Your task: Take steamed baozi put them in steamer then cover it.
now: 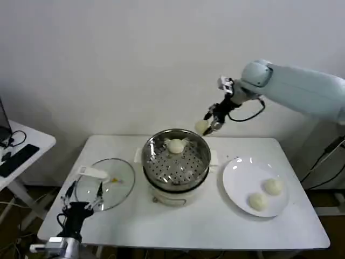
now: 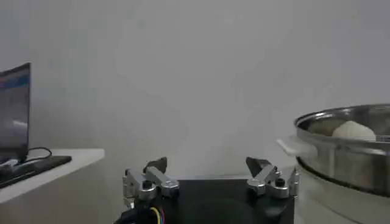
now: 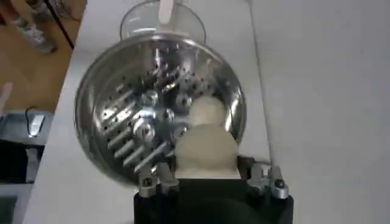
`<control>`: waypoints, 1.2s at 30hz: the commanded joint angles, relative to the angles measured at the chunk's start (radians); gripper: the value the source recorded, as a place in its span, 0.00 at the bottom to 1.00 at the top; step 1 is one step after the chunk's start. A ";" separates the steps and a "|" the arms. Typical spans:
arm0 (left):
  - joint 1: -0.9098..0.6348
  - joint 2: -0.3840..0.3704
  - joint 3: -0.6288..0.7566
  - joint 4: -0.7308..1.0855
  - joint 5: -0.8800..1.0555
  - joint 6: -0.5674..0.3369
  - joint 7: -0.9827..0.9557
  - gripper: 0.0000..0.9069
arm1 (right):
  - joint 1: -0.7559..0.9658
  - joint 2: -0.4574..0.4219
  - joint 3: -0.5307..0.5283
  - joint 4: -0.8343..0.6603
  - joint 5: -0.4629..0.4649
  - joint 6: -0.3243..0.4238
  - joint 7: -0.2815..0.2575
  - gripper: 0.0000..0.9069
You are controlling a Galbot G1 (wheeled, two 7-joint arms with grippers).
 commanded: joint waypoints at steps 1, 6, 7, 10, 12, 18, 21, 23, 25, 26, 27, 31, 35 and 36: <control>0.015 -0.001 -0.003 -0.019 -0.009 -0.002 0.000 1.00 | -0.083 0.197 0.037 -0.033 0.043 -0.019 0.040 0.79; 0.017 -0.007 -0.006 -0.021 -0.011 0.001 -0.003 1.00 | -0.158 0.234 0.058 -0.057 0.007 -0.019 0.048 0.79; 0.018 -0.008 -0.007 -0.021 -0.011 0.001 -0.003 1.00 | -0.166 0.237 0.061 -0.063 -0.006 -0.019 0.048 0.79; 0.020 -0.008 -0.008 -0.020 -0.009 0.001 -0.004 1.00 | -0.212 0.258 0.074 -0.087 -0.041 -0.015 0.048 0.79; 0.021 -0.009 -0.008 -0.019 -0.008 0.001 -0.004 1.00 | -0.237 0.269 0.081 -0.102 -0.060 -0.013 0.048 0.79; 0.018 -0.011 -0.011 -0.016 -0.006 0.003 -0.004 1.00 | -0.279 0.296 0.097 -0.143 -0.090 -0.009 0.048 0.79; 0.018 -0.011 -0.012 -0.014 -0.006 0.003 -0.005 1.00 | -0.289 0.308 0.101 -0.168 -0.104 -0.004 0.043 0.79; 0.018 -0.011 -0.011 -0.012 -0.006 0.003 -0.004 1.00 | -0.293 0.312 0.102 -0.179 -0.110 -0.002 0.042 0.79; 0.018 -0.011 -0.011 -0.011 -0.006 0.002 -0.005 1.00 | -0.295 0.313 0.102 -0.187 -0.117 -0.001 0.039 0.79; 0.017 -0.011 -0.011 -0.010 -0.006 0.003 -0.004 1.00 | -0.297 0.313 0.101 -0.193 -0.123 0.001 0.039 0.79; 0.016 -0.011 -0.011 -0.009 -0.006 0.003 -0.004 1.00 | -0.298 0.313 0.102 -0.196 -0.127 0.003 0.038 0.79; 0.013 -0.010 -0.011 -0.005 -0.006 0.002 -0.004 1.00 | -0.299 0.309 0.099 -0.192 -0.129 0.003 0.038 0.80; 0.011 -0.009 -0.009 0.000 -0.007 0.002 -0.004 1.00 | -0.299 0.305 0.097 -0.183 -0.131 0.004 0.040 0.79; 0.010 -0.010 -0.009 0.002 -0.006 0.002 -0.004 1.00 | -0.298 0.304 0.095 -0.179 -0.131 0.004 0.040 0.79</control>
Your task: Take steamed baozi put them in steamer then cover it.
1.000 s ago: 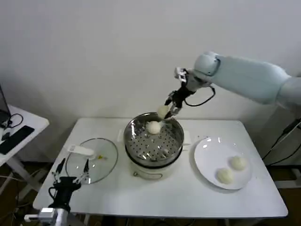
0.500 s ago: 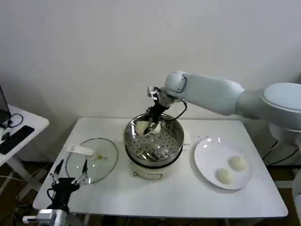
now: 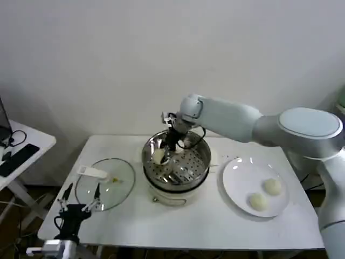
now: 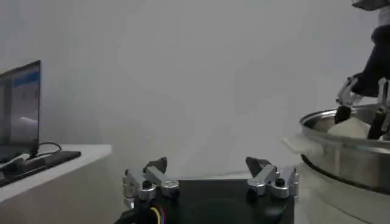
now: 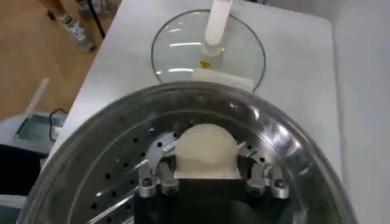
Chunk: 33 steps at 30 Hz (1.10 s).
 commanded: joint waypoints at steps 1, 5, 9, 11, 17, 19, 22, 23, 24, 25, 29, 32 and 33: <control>-0.002 0.001 0.002 0.006 0.000 0.000 0.000 1.00 | -0.020 0.015 0.001 -0.013 -0.017 0.001 0.002 0.80; -0.003 0.001 0.001 0.008 0.000 0.000 -0.001 1.00 | -0.023 0.011 0.002 -0.009 -0.016 0.001 0.004 0.80; -0.003 -0.001 0.004 0.009 0.000 0.000 -0.001 1.00 | -0.027 0.011 0.001 -0.007 -0.017 0.002 0.007 0.80; -0.003 -0.001 0.004 0.009 0.001 0.000 -0.001 1.00 | -0.029 0.011 0.001 -0.007 -0.017 0.003 0.011 0.82; -0.004 -0.001 0.003 0.011 0.002 0.000 -0.002 1.00 | -0.032 0.011 -0.001 -0.003 -0.024 0.006 0.023 1.00; -0.004 -0.001 0.002 0.011 0.001 0.000 -0.002 1.00 | -0.033 0.010 -0.001 -0.001 -0.024 0.007 0.023 1.00; -0.004 -0.001 0.001 0.013 0.001 0.000 -0.004 1.00 | -0.023 0.004 -0.001 0.005 -0.022 0.010 0.019 1.00; -0.005 -0.001 0.001 0.013 0.001 0.000 -0.005 1.00 | -0.017 0.001 -0.001 0.010 -0.020 0.010 0.019 1.00; -0.005 -0.001 0.001 0.013 0.001 0.000 -0.005 1.00 | -0.012 -0.003 -0.001 0.013 -0.019 0.010 0.018 1.00; -0.007 -0.002 0.002 0.013 0.001 0.001 -0.005 1.00 | 0.001 -0.012 -0.001 0.024 -0.016 0.010 0.017 1.00; -0.009 -0.003 0.004 0.013 0.002 0.003 -0.006 1.00 | 0.079 -0.060 -0.017 0.087 0.015 0.013 -0.002 1.00; -0.010 -0.001 0.004 0.012 0.002 0.005 -0.007 1.00 | 0.166 -0.127 -0.038 0.161 0.026 0.030 -0.039 1.00; -0.011 -0.001 0.004 0.012 0.001 0.005 -0.007 1.00 | 0.189 -0.141 -0.045 0.174 0.031 0.032 -0.046 1.00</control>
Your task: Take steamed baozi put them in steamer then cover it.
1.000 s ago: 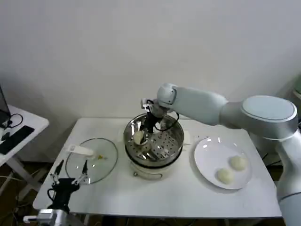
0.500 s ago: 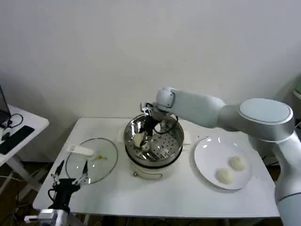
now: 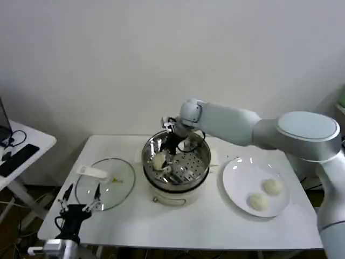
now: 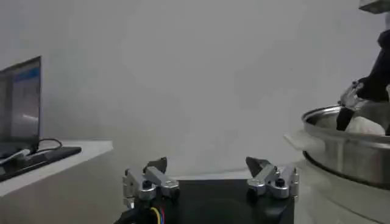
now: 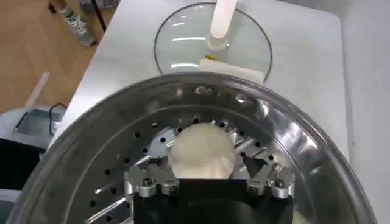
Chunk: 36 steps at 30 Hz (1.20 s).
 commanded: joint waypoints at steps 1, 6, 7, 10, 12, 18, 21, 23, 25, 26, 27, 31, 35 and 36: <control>-0.002 0.002 0.002 -0.001 -0.002 0.003 -0.001 1.00 | 0.204 -0.146 -0.049 0.162 0.033 0.021 -0.061 1.00; -0.002 0.002 0.008 -0.007 -0.002 0.005 0.000 1.00 | 0.363 -0.317 -0.148 0.305 0.014 0.066 -0.129 1.00; -0.004 0.002 0.010 -0.007 -0.001 0.006 -0.001 1.00 | 0.381 -0.347 -0.160 0.329 0.002 0.083 -0.137 1.00; -0.015 0.002 0.016 -0.006 0.002 0.014 -0.001 1.00 | 0.429 -0.452 -0.199 0.412 -0.047 0.099 -0.149 1.00; -0.020 0.002 0.019 -0.005 0.003 0.018 -0.003 1.00 | 0.437 -0.502 -0.209 0.441 -0.101 0.115 -0.157 1.00; -0.033 0.008 0.018 -0.002 0.008 0.028 -0.007 1.00 | 0.382 -0.708 -0.205 0.506 -0.293 0.146 -0.174 1.00; -0.025 0.009 0.019 -0.008 0.026 0.027 0.015 1.00 | 0.298 -0.761 -0.148 0.502 -0.413 0.164 -0.174 1.00; -0.024 0.001 0.023 -0.013 0.031 0.029 0.018 1.00 | 0.230 -0.793 -0.100 0.501 -0.485 0.169 -0.169 1.00; -0.022 -0.001 0.026 -0.015 0.036 0.028 0.017 1.00 | 0.154 -0.813 -0.061 0.502 -0.545 0.179 -0.167 1.00; -0.021 -0.003 0.025 -0.015 0.039 0.028 0.017 1.00 | 0.110 -0.823 -0.032 0.500 -0.567 0.179 -0.165 1.00; -0.019 -0.003 0.025 -0.015 0.040 0.028 0.016 1.00 | 0.086 -0.827 -0.024 0.497 -0.572 0.177 -0.161 1.00; -0.011 -0.004 0.020 -0.015 0.041 0.026 0.014 1.00 | -0.019 -0.834 0.022 0.473 -0.621 0.183 -0.154 1.00; -0.003 -0.010 0.016 -0.016 0.043 0.025 0.013 1.00 | -0.113 -0.851 0.070 0.453 -0.658 0.193 -0.151 1.00; -0.002 -0.012 0.017 -0.015 0.045 0.025 0.013 1.00 | -0.127 -0.853 0.083 0.451 -0.664 0.194 -0.148 1.00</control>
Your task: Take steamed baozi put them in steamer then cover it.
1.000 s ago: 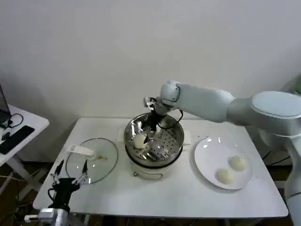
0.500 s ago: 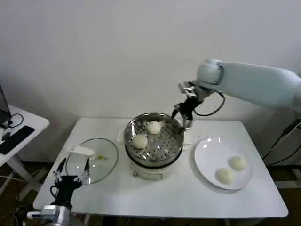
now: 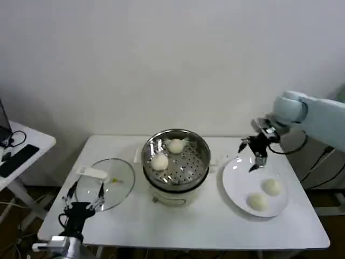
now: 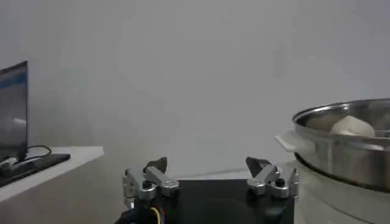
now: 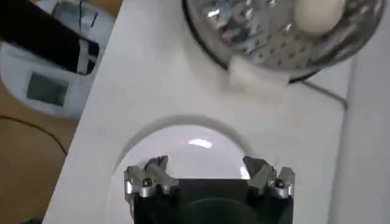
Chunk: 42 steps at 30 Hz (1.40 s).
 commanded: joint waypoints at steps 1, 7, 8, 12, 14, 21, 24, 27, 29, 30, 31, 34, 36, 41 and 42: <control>0.006 -0.011 0.000 -0.001 0.014 -0.001 0.005 1.00 | -0.255 -0.115 0.127 0.009 -0.191 0.026 0.002 1.00; 0.006 -0.018 0.003 0.000 0.023 -0.001 0.004 1.00 | -0.362 -0.124 0.191 0.004 -0.204 0.026 0.016 1.00; 0.007 -0.019 0.002 0.001 0.024 -0.001 0.004 1.00 | -0.385 -0.126 0.211 0.004 -0.212 0.028 0.018 1.00; 0.013 -0.020 0.002 0.006 0.027 -0.003 0.003 1.00 | -0.458 -0.126 0.279 -0.011 -0.224 0.034 0.031 1.00; 0.013 -0.021 0.002 0.008 0.029 -0.004 0.003 1.00 | -0.476 -0.121 0.293 -0.023 -0.227 0.035 0.036 1.00; 0.016 -0.022 0.005 0.002 0.021 0.004 0.001 1.00 | -0.518 -0.083 0.340 -0.078 -0.246 0.044 0.041 1.00; 0.011 -0.022 0.004 0.002 0.022 0.005 0.001 1.00 | -0.531 -0.066 0.345 -0.097 -0.257 0.047 0.041 1.00; 0.008 -0.021 0.005 0.005 0.022 0.005 0.001 1.00 | -0.539 -0.055 0.354 -0.108 -0.260 0.048 0.044 1.00; 0.007 -0.022 0.006 0.008 0.023 0.005 0.001 1.00 | -0.540 -0.046 0.354 -0.115 -0.262 0.047 0.045 1.00; 0.006 -0.022 0.007 0.010 0.023 0.005 0.001 1.00 | -0.541 -0.045 0.353 -0.116 -0.263 0.047 0.045 1.00; 0.006 -0.023 0.007 0.012 0.024 0.004 0.001 1.00 | -0.542 -0.041 0.353 -0.118 -0.267 0.048 0.045 1.00; 0.006 -0.023 0.007 0.016 0.024 0.002 0.001 1.00 | -0.544 -0.034 0.353 -0.125 -0.267 0.047 0.047 1.00; 0.007 -0.023 0.006 0.018 0.024 0.001 0.001 1.00 | -0.544 -0.028 0.354 -0.128 -0.270 0.046 0.048 1.00; 0.007 -0.023 0.006 0.019 0.024 0.000 0.000 1.00 | -0.541 -0.018 0.356 -0.136 -0.273 0.044 0.050 1.00; 0.007 -0.023 0.006 0.018 0.024 0.000 0.000 1.00 | -0.540 -0.017 0.355 -0.136 -0.274 0.043 0.050 0.98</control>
